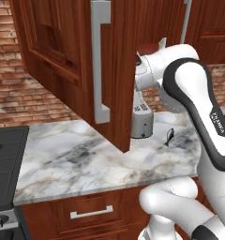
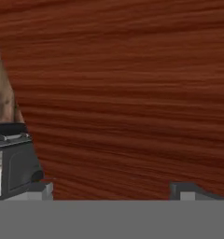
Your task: Retrieve the tupperware from the cabinet, then place the raw meat into the tupperware to avoid contamination.
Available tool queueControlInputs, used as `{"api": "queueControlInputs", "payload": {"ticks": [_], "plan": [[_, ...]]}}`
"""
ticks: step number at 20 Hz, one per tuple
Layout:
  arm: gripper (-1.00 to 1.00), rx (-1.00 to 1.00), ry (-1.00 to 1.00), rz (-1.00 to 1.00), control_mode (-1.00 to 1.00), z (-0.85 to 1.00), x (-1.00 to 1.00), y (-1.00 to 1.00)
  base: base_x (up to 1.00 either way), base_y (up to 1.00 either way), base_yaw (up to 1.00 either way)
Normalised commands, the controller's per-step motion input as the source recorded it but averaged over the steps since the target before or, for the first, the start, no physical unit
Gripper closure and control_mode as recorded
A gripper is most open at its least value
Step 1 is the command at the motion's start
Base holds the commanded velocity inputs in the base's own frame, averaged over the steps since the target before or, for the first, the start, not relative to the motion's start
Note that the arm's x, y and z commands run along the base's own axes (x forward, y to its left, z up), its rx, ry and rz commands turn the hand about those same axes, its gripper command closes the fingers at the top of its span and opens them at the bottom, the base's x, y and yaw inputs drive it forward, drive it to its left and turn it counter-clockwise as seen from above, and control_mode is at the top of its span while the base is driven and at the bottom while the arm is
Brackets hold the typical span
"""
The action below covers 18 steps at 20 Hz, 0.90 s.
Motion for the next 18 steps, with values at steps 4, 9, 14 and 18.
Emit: {"api": "queueControlInputs", "payload": {"ticks": [4,9,14,18], "plan": [[-1.0,-0.11,0.0,-0.09,-1.0,-0.18,0.06,0.92,0.0,0.0,0.0],[-1.0,0.02,-0.05,-0.15,-1.0,0.0,-0.01,-0.11,0.0,0.0,0.0],[-1.0,0.05,-0.03,-0.26,-1.0,0.17,0.0,-0.46,0.0,0.0,0.0],[-1.0,0.0,0.0,-0.32,-1.0,0.03,0.11,-0.43,0.0,0.0,0.0]]}}
